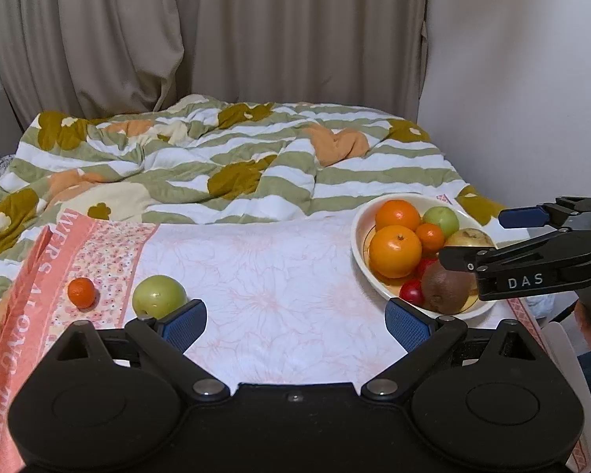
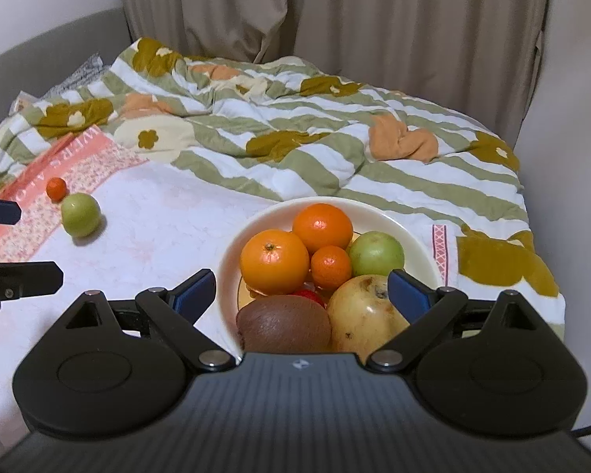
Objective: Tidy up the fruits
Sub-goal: 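Withdraw both tools toward the last tangerine and green apple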
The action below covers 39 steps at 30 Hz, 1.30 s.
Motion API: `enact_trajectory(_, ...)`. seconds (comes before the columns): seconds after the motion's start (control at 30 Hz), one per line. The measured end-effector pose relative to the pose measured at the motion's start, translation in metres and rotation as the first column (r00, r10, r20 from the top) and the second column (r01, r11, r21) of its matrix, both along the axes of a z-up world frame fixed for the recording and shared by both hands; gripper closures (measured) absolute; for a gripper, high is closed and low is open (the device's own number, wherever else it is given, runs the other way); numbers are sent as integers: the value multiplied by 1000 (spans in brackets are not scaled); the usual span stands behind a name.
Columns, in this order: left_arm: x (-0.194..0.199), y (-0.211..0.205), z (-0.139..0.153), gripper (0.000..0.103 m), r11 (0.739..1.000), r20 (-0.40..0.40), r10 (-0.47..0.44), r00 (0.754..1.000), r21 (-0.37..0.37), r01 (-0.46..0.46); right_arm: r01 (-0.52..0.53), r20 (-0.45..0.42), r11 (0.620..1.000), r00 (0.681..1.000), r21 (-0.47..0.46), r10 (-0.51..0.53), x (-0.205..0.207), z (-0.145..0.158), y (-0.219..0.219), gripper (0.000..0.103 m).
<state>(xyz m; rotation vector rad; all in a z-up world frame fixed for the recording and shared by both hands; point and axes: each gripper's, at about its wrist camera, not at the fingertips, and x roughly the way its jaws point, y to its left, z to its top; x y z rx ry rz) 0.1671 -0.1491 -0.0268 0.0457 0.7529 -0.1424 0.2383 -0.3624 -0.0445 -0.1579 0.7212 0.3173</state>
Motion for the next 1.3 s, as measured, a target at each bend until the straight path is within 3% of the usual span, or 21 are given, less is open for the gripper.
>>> enact_trajectory(0.47,-62,21,57,3,995,128,96,987,2,-97,-20,30,996,999,86,18,-52,64,6,0)
enact_trajectory(0.67,-83,58,75,0,981,173,189,967,14,-194,-44,17,989,999,141,42,-67,80,30,0)
enact_trajectory(0.87,-87,106,75,0,970,168,239,956,7,-244,-31,47,992,999,121,25,-77,89,69,0)
enact_trajectory(1.07,-76,156,71,0,976,151,215,965,-13,-216,26,26,990,999,142,-30,-76,85,112,0)
enact_trajectory(1.3,-43,204,48,0,992,106,122,987,5,-123,132,-49,979,991,155,-126,-60,66,160,0)
